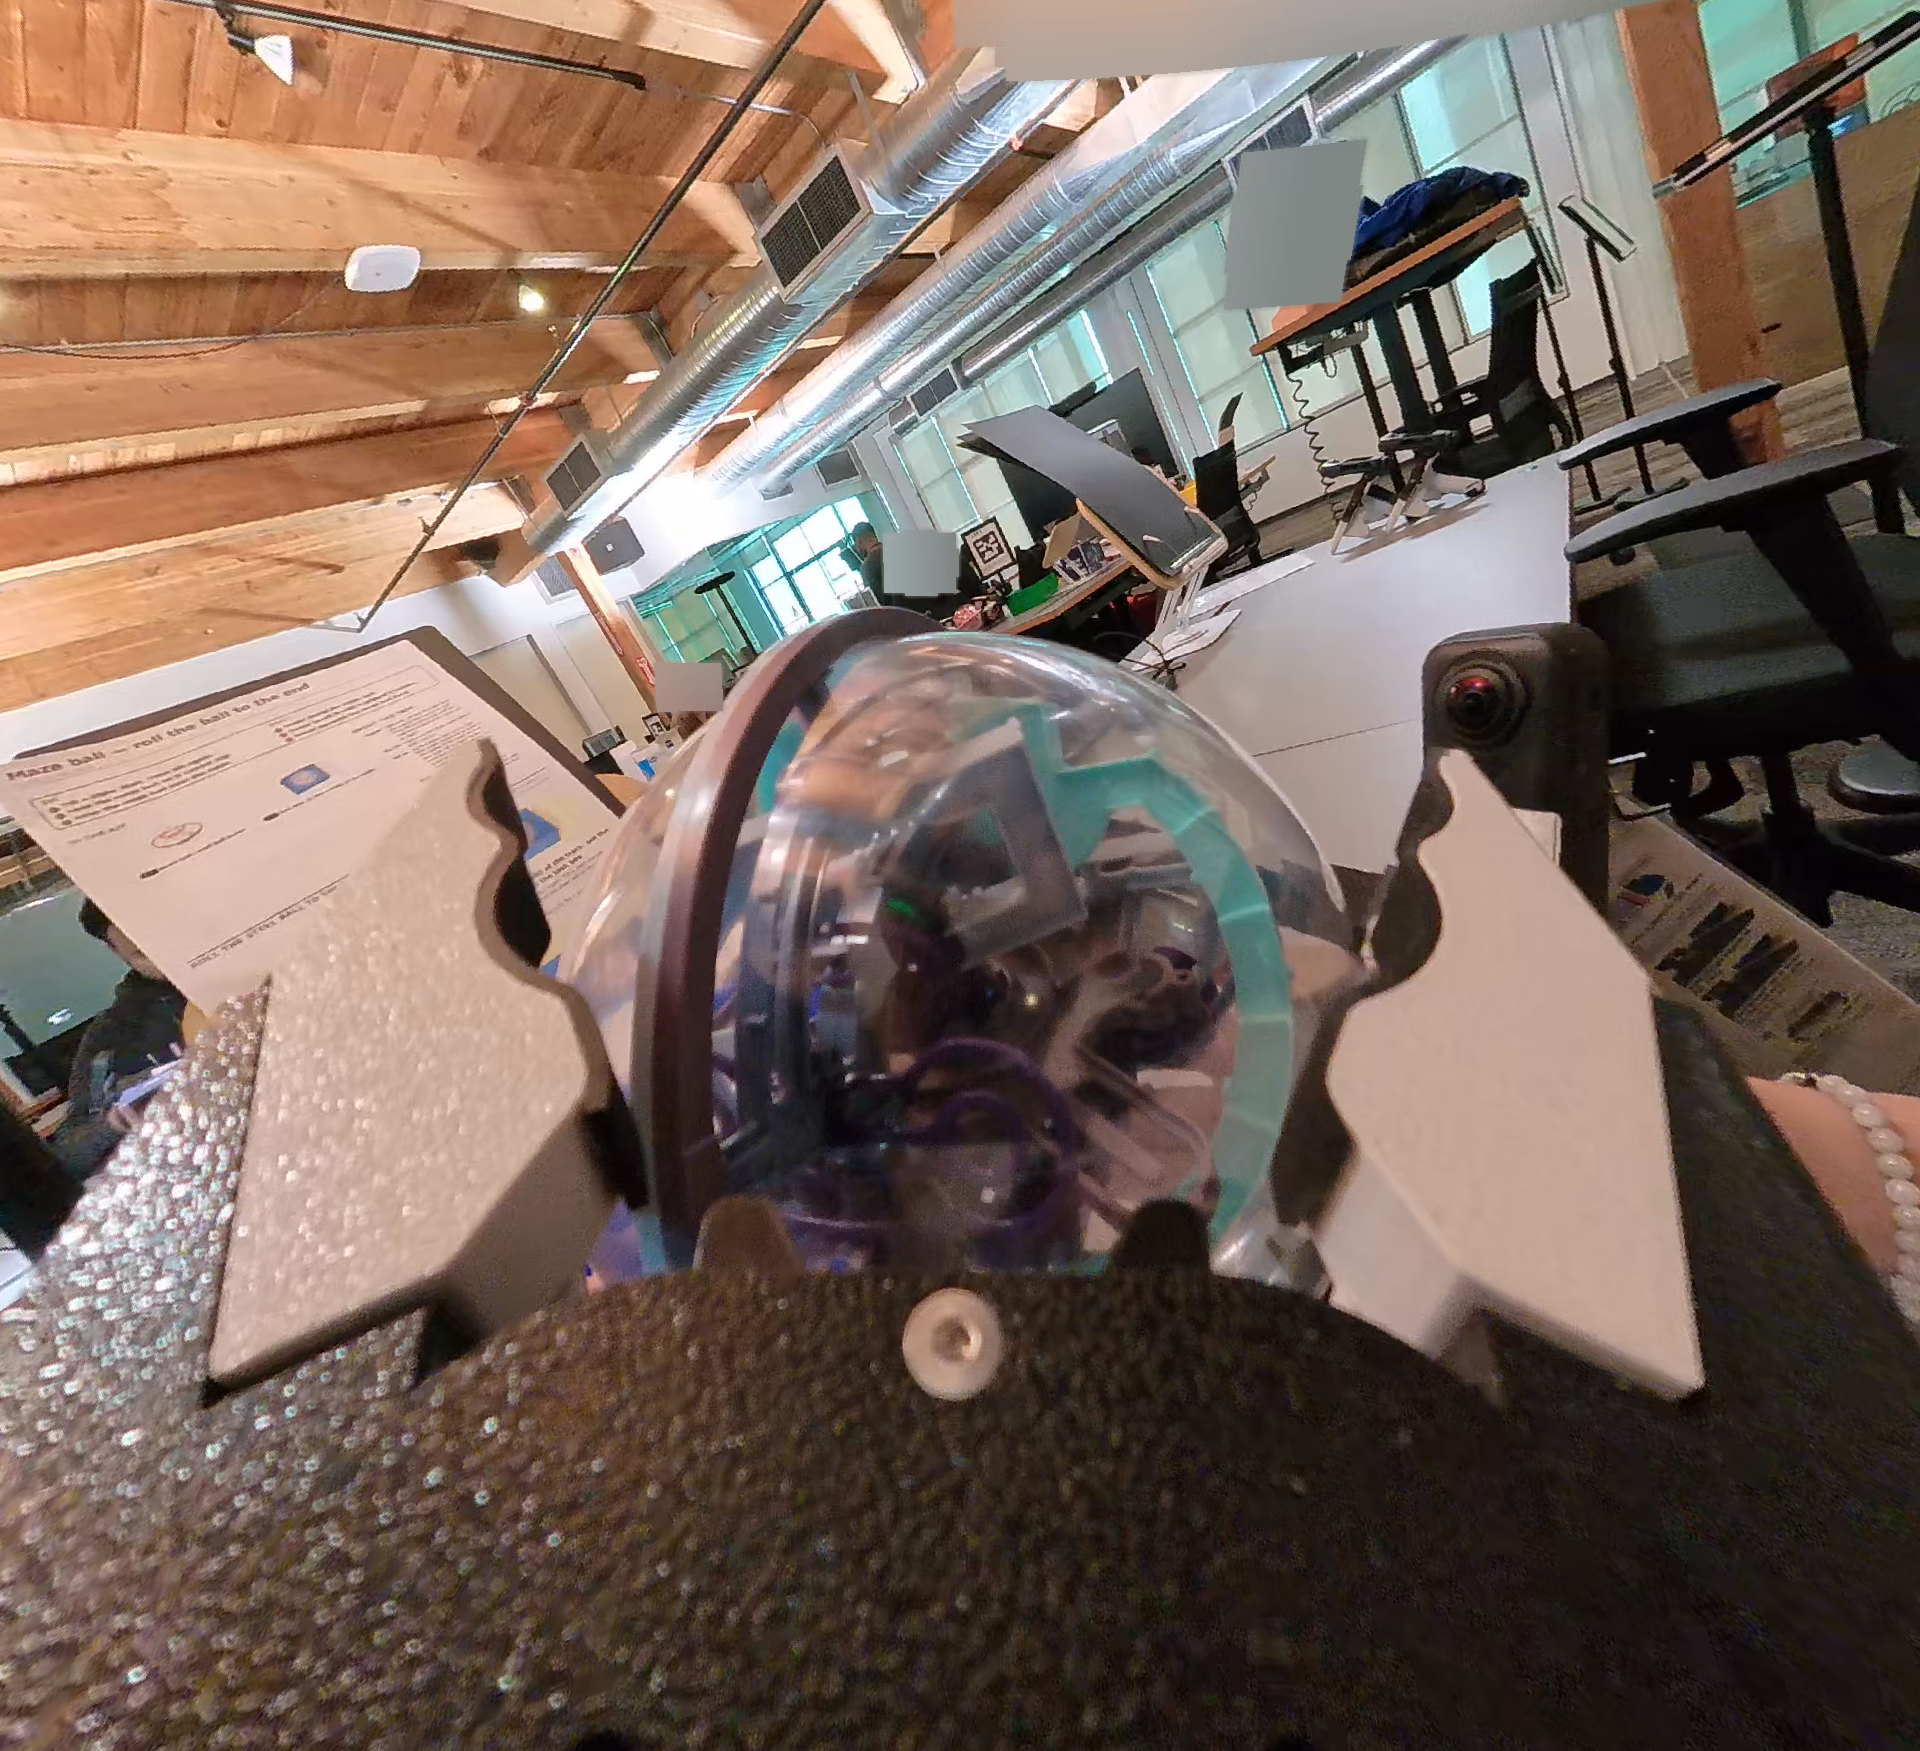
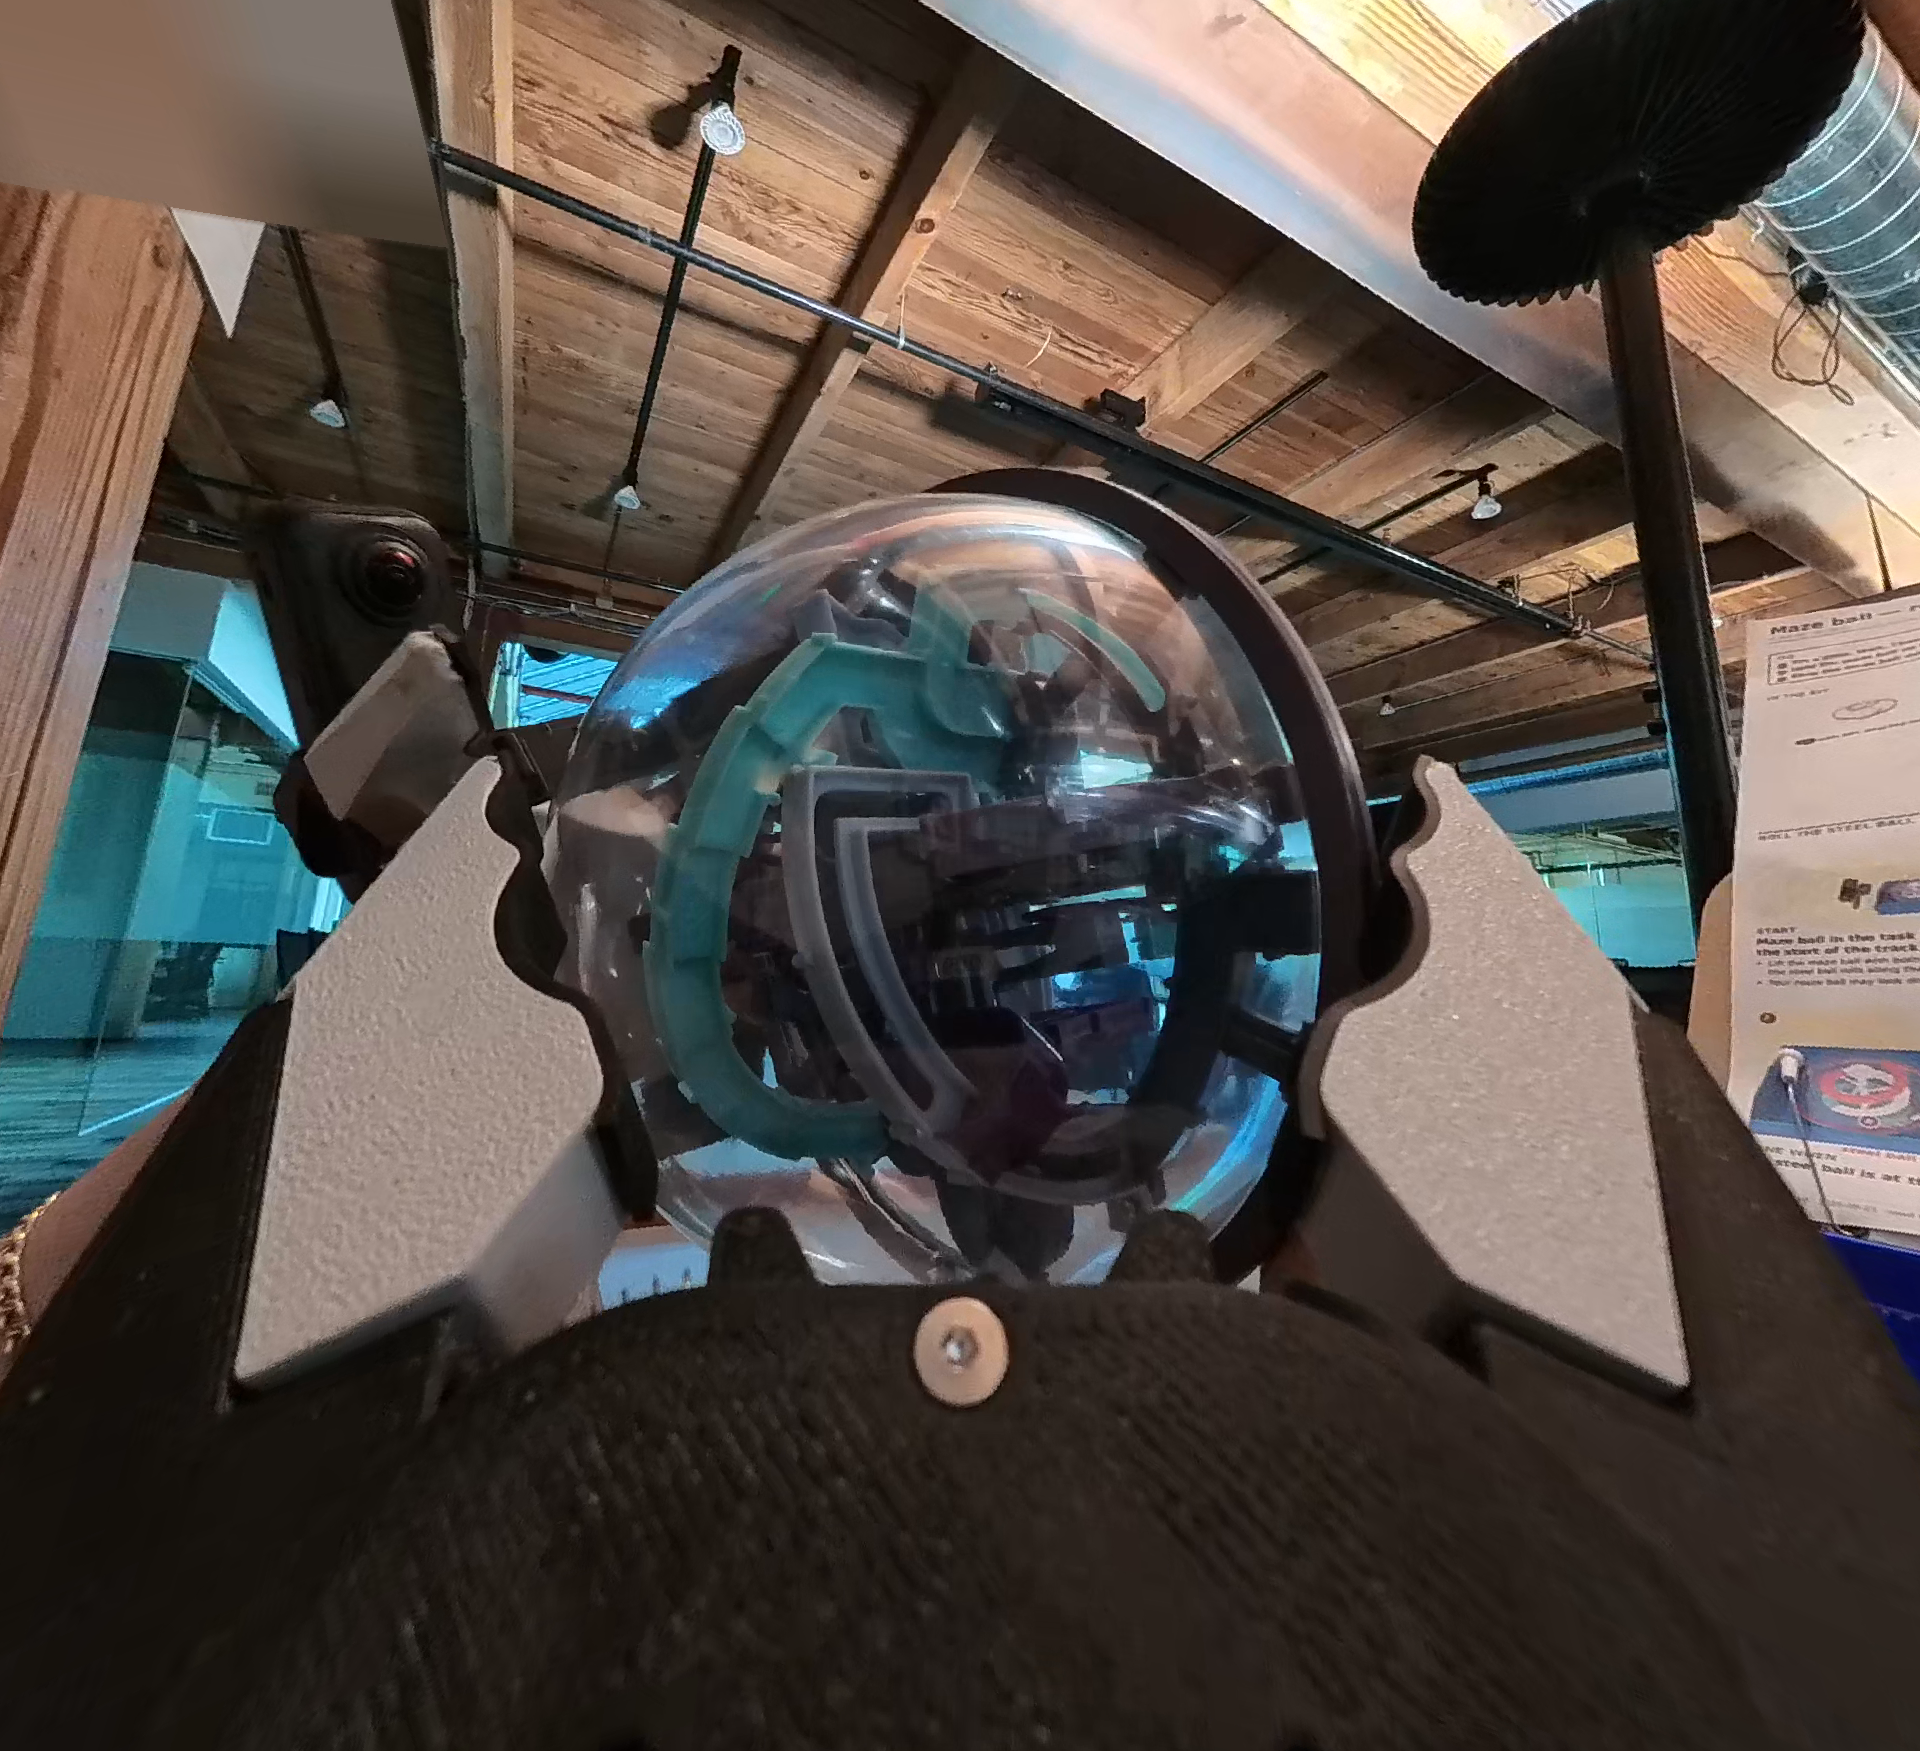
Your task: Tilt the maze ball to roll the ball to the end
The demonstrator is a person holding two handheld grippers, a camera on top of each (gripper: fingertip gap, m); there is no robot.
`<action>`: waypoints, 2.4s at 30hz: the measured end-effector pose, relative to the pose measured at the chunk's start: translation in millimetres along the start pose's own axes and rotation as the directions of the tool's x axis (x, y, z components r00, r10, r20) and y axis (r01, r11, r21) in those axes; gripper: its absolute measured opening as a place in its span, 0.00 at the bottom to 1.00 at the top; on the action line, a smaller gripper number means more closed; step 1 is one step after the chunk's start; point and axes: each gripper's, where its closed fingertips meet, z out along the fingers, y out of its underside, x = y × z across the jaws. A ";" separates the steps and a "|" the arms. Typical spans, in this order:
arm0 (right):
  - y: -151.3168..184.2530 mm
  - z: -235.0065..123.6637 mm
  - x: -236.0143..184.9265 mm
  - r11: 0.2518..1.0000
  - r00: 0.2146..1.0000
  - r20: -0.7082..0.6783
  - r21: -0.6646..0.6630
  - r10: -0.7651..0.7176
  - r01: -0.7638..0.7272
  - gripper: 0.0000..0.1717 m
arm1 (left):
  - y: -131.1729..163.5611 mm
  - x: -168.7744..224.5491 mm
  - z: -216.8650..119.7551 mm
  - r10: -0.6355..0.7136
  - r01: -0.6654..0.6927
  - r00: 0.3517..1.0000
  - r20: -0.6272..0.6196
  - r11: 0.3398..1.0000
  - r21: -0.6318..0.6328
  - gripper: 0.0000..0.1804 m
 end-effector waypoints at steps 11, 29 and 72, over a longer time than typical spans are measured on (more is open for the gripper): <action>14.9 1.9 4.1 0.997 0.998 -0.024 -0.039 0.066 -0.067 0.89 | 14.8 -12.9 -3.7 -0.107 0.107 0.994 0.010 0.993 -0.058 0.87; 44.6 -4.8 33.0 0.900 0.896 -0.111 -0.035 0.430 -0.435 0.85 | 57.9 -41.3 -8.8 -0.336 0.355 0.932 0.132 0.920 -0.166 0.86; 75.6 -21.3 54.2 0.862 0.897 -0.238 -0.269 0.373 -0.430 0.68 | 138.4 -57.2 -12.3 -0.890 0.887 0.446 0.095 0.425 -0.181 0.86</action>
